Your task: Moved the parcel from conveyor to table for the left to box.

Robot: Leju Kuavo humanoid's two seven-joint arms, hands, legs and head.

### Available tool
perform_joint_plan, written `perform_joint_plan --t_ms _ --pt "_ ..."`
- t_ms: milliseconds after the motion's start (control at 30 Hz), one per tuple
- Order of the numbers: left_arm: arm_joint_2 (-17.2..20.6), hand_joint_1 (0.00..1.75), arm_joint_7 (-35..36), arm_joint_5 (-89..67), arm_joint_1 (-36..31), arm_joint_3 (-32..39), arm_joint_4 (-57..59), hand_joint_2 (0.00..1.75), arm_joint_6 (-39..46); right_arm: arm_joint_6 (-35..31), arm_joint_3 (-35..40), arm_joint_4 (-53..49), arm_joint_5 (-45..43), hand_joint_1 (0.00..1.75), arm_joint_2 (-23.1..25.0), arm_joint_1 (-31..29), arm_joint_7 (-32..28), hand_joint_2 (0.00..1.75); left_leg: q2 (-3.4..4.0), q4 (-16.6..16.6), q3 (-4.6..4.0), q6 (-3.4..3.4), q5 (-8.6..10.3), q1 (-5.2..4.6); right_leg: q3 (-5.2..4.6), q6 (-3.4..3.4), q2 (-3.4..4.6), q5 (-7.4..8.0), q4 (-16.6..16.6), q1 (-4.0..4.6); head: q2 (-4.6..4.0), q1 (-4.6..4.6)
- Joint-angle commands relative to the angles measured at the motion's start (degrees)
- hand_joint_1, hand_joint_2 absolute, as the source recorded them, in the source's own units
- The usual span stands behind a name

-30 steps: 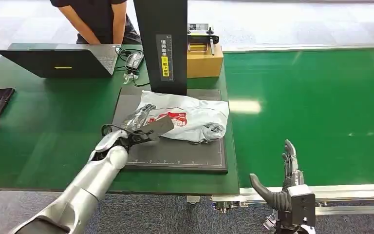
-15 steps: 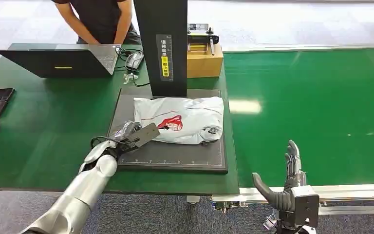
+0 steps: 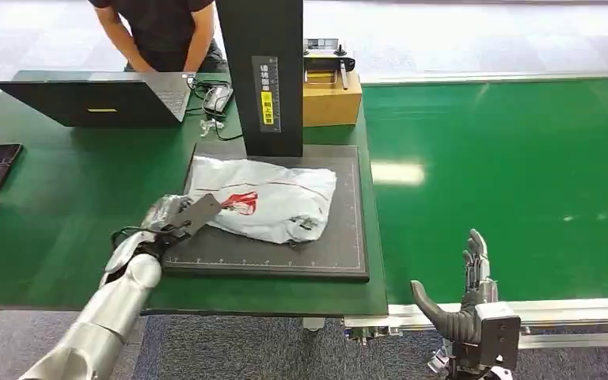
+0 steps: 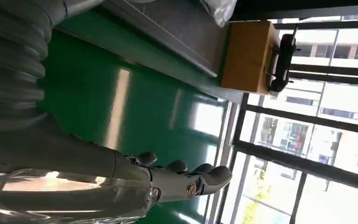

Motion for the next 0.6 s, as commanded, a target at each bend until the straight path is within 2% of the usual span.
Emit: perform_joint_plan --t_ms 33,100,267,333,400,533,600 --pt "8.81 1.75 2.17 0.17 -2.48 8.94 7.41 1.75 4.2 -0.8 0.91 2.93 -0.55 0.0 -1.71 -0.02 0.05 1.75 0.2 -0.28 0.37 -0.43 0.01 0.17 0.28 0.08 0.32 0.07 -0.25 0.1 0.0 0.0" --pt "11.49 1.75 4.45 -0.67 -1.47 10.96 7.75 1.75 5.59 -0.89 1.01 3.11 -0.68 0.0 -1.86 0.08 0.07 1.75 0.15 -0.21 0.29 -0.31 -0.02 0.15 0.26 0.09 0.24 0.04 -0.22 0.1 0.0 0.02" --pt "16.52 1.75 6.43 -2.1 -0.73 17.42 10.5 1.75 7.6 -1.31 1.46 3.52 -0.89 0.0 -2.09 -0.36 0.15 1.75 0.53 -0.15 0.26 -0.25 -0.1 0.16 0.13 -0.02 0.62 0.05 -0.1 0.12 0.0 0.0" --pt "18.5 1.75 6.35 -2.68 -0.95 19.4 11.99 1.75 7.84 -1.45 1.7 3.73 -0.93 0.0 -2.08 -0.57 0.2 1.75 0.39 -0.12 0.19 -0.24 -0.08 0.15 0.09 -0.04 0.48 0.01 -0.07 0.11 0.0 0.0" --pt "20.24 1.75 9.79 -5.62 0.13 21.05 12.55 1.75 11.7 -1.66 1.91 3.86 -1.01 0.0 -1.93 -0.85 0.31 1.75 0.34 -0.09 0.15 -0.23 -0.09 0.15 0.07 -0.04 0.42 -0.01 -0.05 0.12 0.0 0.0" --pt "21.74 1.75 10.89 -7.14 1.54 25.63 12.8 1.75 13.01 -2.27 1.71 3.3 -1.03 0.0 -1.42 -0.85 0.69 1.75 0.47 -0.2 0.28 -0.31 -0.11 0.2 0.16 0.01 0.58 0.0 -0.14 0.15 0.0 0.0" --pt "21.62 1.75 10.43 -7.42 1.78 27.41 12.63 1.75 13.25 -2.46 1.56 3.16 -1.02 0.0 -1.47 -0.78 0.69 1.75 0.3 -0.12 0.1 -0.21 -0.08 0.15 0.04 -0.03 0.39 -0.03 -0.05 0.11 0.0 -0.02"
